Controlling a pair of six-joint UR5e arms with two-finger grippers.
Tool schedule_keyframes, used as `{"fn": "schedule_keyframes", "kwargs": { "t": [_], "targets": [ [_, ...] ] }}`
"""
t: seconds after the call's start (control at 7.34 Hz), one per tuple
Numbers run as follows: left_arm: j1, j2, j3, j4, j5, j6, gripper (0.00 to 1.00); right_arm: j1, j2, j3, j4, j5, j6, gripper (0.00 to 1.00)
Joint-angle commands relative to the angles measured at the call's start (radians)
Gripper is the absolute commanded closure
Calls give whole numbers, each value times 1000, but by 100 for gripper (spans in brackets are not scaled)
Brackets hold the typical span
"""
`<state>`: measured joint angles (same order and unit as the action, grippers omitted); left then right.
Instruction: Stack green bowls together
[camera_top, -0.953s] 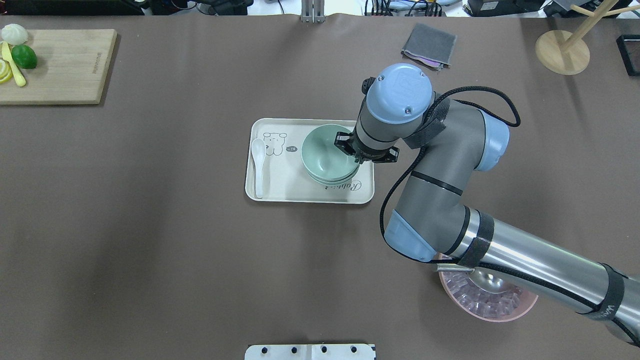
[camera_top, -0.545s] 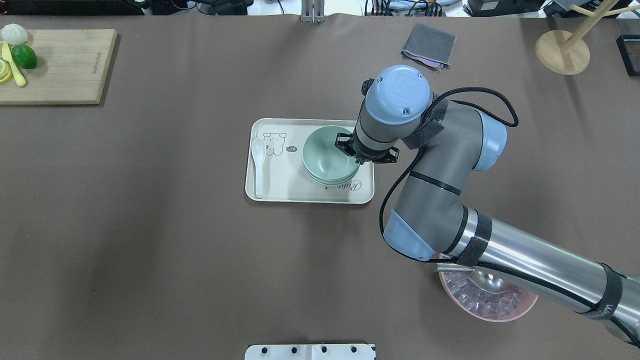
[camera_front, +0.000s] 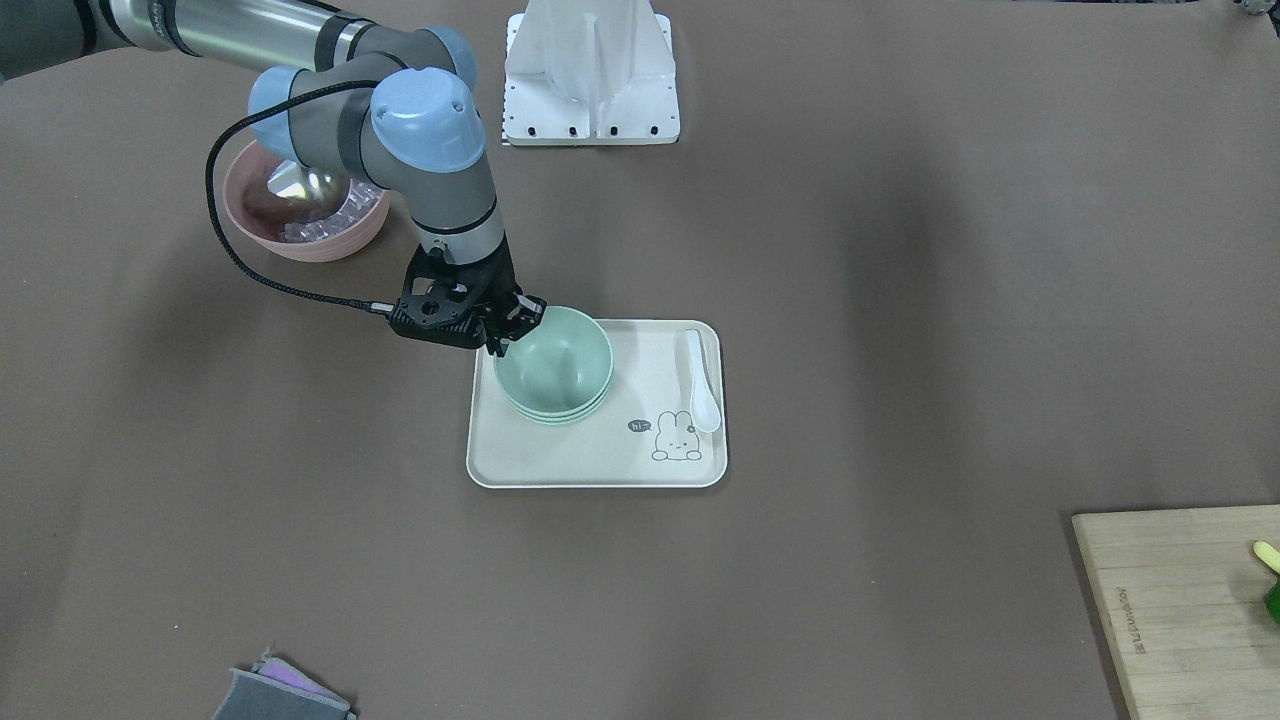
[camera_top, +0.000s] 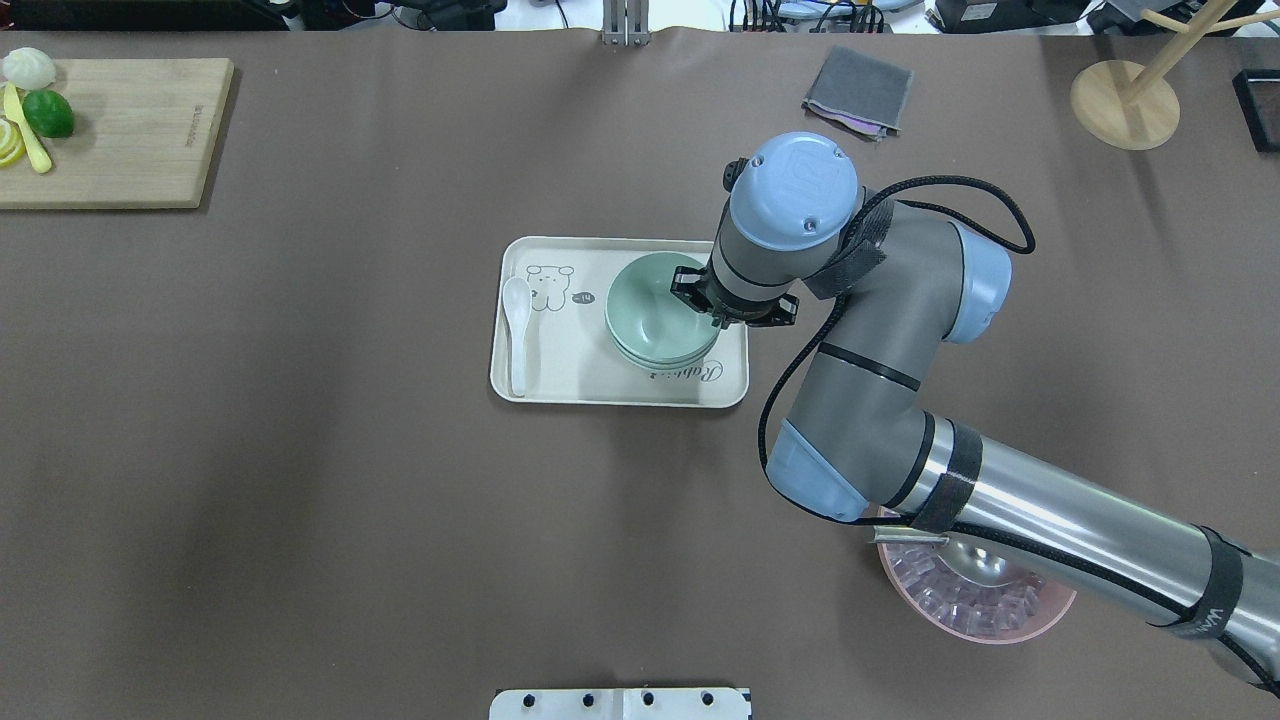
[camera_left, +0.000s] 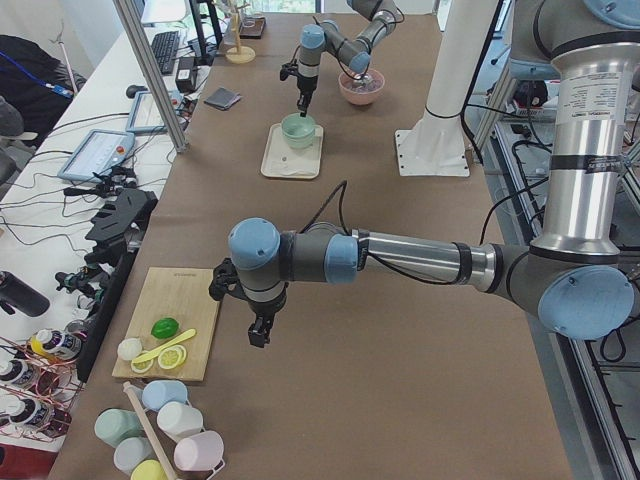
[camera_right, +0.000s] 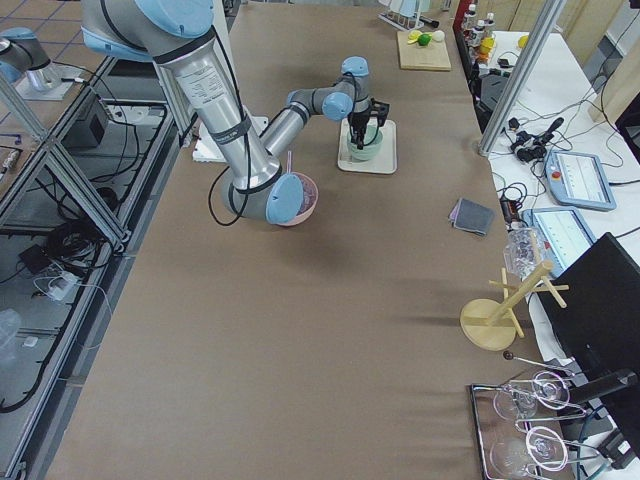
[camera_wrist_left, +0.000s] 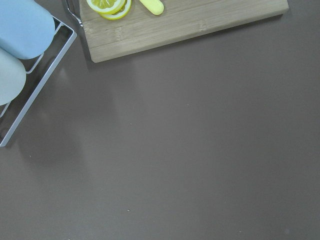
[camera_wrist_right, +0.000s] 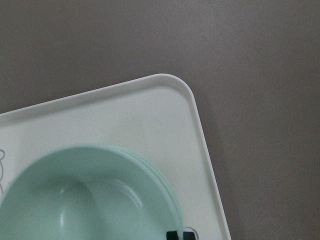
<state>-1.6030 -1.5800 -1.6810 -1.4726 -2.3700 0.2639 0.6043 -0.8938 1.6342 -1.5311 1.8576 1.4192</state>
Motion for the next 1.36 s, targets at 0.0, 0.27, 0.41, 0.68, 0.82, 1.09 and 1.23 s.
{"fn": "schedule_keyframes", "kwargs": {
  "t": [0.0, 0.27, 0.41, 0.68, 0.82, 1.09, 1.23],
  "targets": [
    [0, 0, 0, 0, 0, 0, 2, -1, 1, -1, 0, -1, 0, 100],
    [0, 0, 1, 0, 0, 0, 2, -4, 0, 1, 2, -1, -2, 100],
    [0, 0, 1, 0, 0, 0, 2, -5, 1, 1, 2, -1, -2, 100],
    [0, 0, 1, 0, 0, 0, 2, -6, 1, 1, 2, -1, -2, 100],
    [0, 0, 1, 0, 0, 0, 2, -5, 0, 1, 2, -1, -2, 100],
    [0, 0, 0, 0, 0, -2, 2, -14, 1, 9, 3, -62, -75, 1],
    [0, 0, 0, 0, 0, 0, 2, -26, 1, 9, 3, -95, -77, 0]
  ]
}}
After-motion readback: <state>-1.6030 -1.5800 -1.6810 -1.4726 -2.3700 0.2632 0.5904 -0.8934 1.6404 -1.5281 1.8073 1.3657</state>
